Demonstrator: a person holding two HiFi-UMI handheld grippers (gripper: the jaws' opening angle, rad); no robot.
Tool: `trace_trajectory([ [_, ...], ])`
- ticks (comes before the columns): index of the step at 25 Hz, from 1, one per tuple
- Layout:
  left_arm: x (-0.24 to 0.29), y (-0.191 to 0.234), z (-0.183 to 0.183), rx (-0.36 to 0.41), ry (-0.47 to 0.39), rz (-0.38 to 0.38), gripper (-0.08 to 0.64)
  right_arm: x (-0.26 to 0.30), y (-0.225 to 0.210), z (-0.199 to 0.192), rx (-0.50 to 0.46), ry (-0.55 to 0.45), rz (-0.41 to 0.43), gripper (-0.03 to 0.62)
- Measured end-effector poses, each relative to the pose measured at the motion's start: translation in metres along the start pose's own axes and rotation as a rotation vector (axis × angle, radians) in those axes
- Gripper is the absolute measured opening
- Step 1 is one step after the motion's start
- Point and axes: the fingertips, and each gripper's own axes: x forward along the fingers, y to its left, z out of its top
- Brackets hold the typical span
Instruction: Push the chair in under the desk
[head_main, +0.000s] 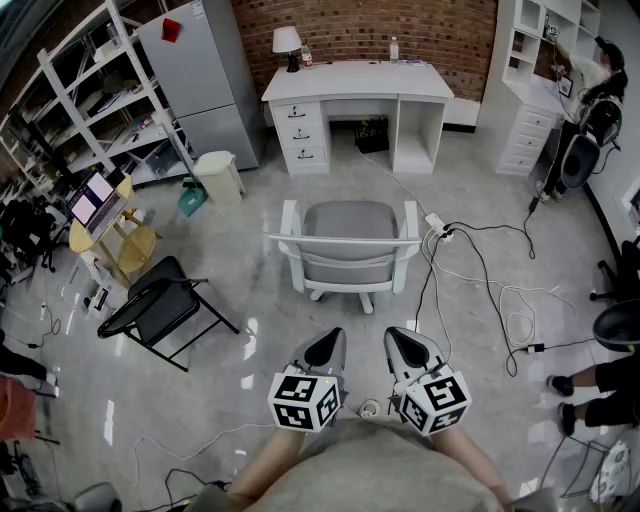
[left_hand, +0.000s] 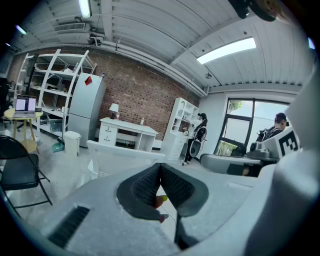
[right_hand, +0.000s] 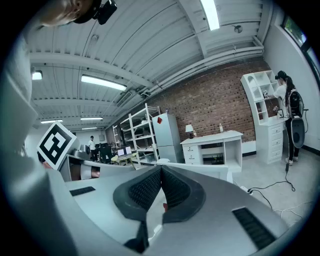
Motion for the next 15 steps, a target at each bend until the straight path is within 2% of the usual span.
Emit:
trace_trajectory([
  [15, -0.0010, 0.0014, -0.0034, -0.007, 0.003, 0.000, 0.011, -0.0042, 0.0007, -0.0018, -0.016, 0.003, 0.007, 0.008],
])
